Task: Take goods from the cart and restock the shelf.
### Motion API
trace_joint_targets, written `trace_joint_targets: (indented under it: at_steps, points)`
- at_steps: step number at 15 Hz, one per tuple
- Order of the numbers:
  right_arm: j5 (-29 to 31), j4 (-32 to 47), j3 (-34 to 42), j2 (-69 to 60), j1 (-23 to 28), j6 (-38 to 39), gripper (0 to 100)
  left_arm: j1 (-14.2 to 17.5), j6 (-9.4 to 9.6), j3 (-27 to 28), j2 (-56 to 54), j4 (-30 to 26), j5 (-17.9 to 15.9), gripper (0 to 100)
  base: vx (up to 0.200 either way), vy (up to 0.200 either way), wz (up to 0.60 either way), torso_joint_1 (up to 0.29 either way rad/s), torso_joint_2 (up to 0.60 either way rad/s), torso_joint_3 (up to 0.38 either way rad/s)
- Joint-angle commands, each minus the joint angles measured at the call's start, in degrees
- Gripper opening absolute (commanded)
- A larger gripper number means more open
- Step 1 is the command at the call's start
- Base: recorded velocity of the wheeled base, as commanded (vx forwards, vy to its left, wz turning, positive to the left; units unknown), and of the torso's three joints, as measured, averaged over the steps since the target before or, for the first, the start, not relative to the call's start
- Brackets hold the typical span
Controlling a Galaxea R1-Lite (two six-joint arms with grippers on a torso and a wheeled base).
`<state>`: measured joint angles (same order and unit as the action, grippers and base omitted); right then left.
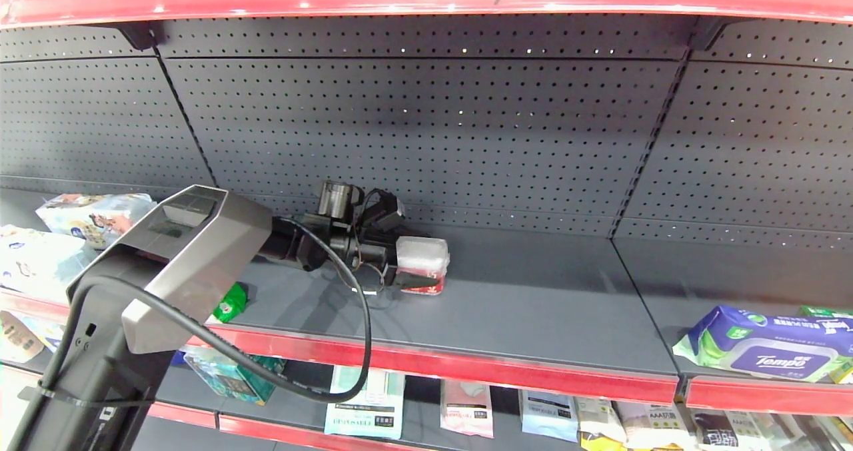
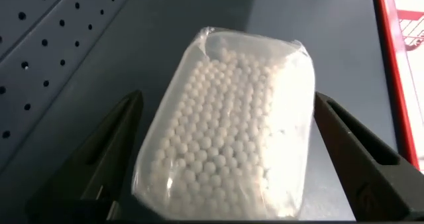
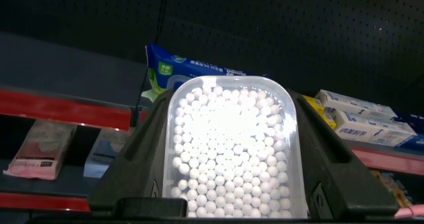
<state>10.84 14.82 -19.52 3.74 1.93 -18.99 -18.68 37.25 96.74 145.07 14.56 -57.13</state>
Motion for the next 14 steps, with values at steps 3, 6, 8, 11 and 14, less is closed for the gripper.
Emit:
trace_joint_targets:
  at_steps: [3,6,8,11,14]
  points:
    - [0.06,-0.06,0.01,0.04,0.01,-0.17,0,-0.48,0.01,0.73,0.74,-0.05,0.35,100,0.0,0.0,0.0,0.0,0.0,0.0]
    - [0.06,0.03,0.09,0.12,0.01,-0.17,0,-0.84,0.01,1.08,1.18,-0.05,0.35,100,0.0,0.0,0.0,0.0,0.0,0.0]
    - [0.06,0.03,0.27,0.04,0.01,-0.17,0,-0.75,-0.16,2.57,2.15,-0.05,0.26,100,0.0,0.0,0.0,0.0,0.0,0.0]
    - [0.59,-0.06,0.62,0.04,0.01,-0.17,0,-0.57,-0.25,3.36,2.68,-0.05,0.26,100,0.0,0.0,0.0,0.0,0.0,0.0]
    - [0.59,0.03,0.62,0.04,0.01,-0.17,0,-0.66,-0.43,3.89,2.85,-0.49,0.26,0,0.0,0.0,0.0,0.0,0.0,0.0]
